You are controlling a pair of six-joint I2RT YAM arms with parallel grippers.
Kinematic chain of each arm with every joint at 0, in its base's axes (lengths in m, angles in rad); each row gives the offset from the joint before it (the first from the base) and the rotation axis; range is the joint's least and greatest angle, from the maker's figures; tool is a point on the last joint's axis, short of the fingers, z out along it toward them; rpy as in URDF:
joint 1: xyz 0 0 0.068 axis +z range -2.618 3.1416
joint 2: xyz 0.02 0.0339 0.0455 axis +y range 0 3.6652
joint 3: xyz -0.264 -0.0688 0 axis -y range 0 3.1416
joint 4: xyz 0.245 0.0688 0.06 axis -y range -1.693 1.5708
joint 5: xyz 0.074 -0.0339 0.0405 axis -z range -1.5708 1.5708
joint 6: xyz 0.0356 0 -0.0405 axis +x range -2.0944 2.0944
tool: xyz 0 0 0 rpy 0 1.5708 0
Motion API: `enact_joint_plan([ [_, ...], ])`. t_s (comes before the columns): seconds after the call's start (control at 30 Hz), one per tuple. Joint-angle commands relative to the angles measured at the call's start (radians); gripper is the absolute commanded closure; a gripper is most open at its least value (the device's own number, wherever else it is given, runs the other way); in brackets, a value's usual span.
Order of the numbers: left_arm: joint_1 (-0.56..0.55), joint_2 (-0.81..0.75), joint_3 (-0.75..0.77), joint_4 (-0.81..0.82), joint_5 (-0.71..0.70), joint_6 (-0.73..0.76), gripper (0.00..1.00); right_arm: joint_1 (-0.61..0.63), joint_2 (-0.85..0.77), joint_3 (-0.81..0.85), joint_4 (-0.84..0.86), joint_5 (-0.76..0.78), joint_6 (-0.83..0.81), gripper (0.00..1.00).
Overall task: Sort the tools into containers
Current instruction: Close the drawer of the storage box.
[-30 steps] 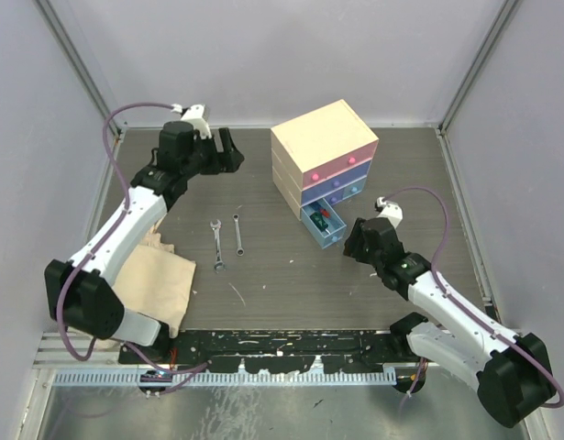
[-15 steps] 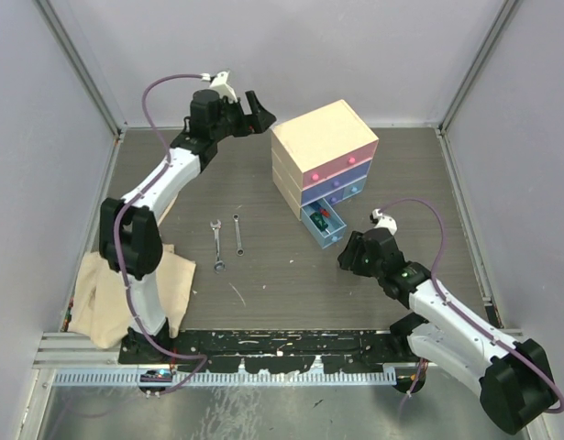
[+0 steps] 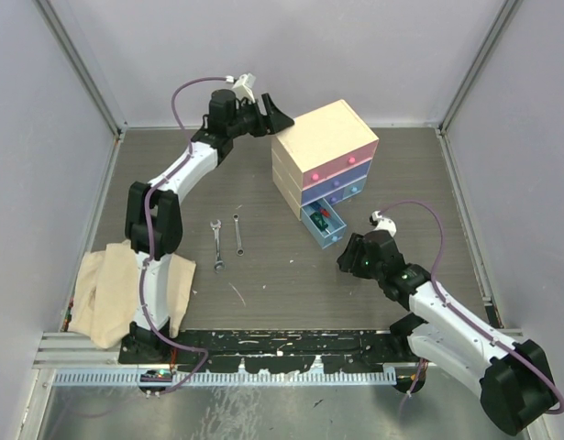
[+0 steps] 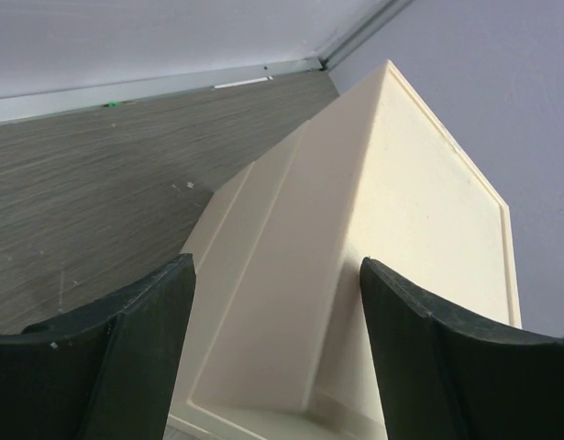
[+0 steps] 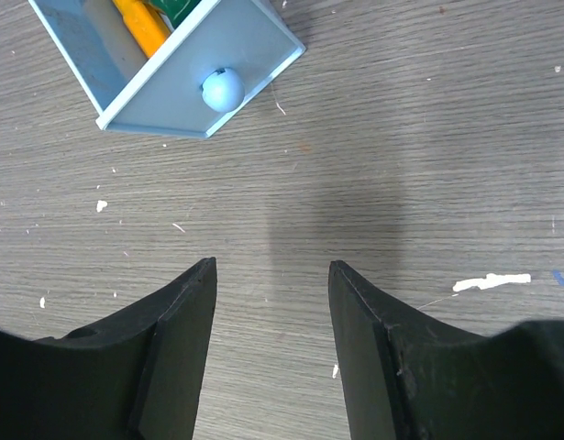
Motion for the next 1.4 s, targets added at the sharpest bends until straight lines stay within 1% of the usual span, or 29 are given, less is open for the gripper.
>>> enact_joint_plan([
  [0.0,-0.008,-0.012,0.027,0.051,0.093,-0.006,0.28,-0.005,0.012,-0.006,0.068,0.044,0.012,0.43],
  [0.1,-0.008,-0.025,0.004,0.05,0.12,0.011,0.33,-0.006,0.045,-0.009,0.109,0.065,0.014,0.43],
  [0.17,-0.009,-0.029,-0.005,0.043,0.141,0.023,0.38,-0.005,0.09,0.003,0.126,0.086,0.013,0.43],
  [0.3,-0.009,-0.016,0.002,0.02,0.183,0.038,0.48,-0.006,0.161,0.041,0.163,0.189,0.009,0.45],
  [0.33,-0.009,-0.015,0.002,0.012,0.189,0.042,0.49,-0.005,0.177,0.047,0.174,0.204,0.009,0.46],
  [0.5,-0.012,-0.034,-0.024,-0.006,0.184,0.078,0.49,-0.009,0.271,0.076,0.259,0.224,0.024,0.48],
  [0.77,-0.032,-0.032,0.01,-0.095,0.189,0.136,0.5,-0.014,0.446,0.151,0.389,0.127,0.043,0.48],
  [0.93,-0.059,-0.03,0.027,-0.141,0.189,0.176,0.51,-0.015,0.503,0.211,0.438,0.107,0.03,0.48],
  [1.13,-0.069,-0.038,0.007,-0.139,0.189,0.177,0.51,-0.014,0.56,0.261,0.471,0.117,0.027,0.47],
  [1.37,-0.071,-0.042,0.006,-0.159,0.186,0.194,0.52,-0.018,0.668,0.271,0.563,0.028,0.072,0.46],
])
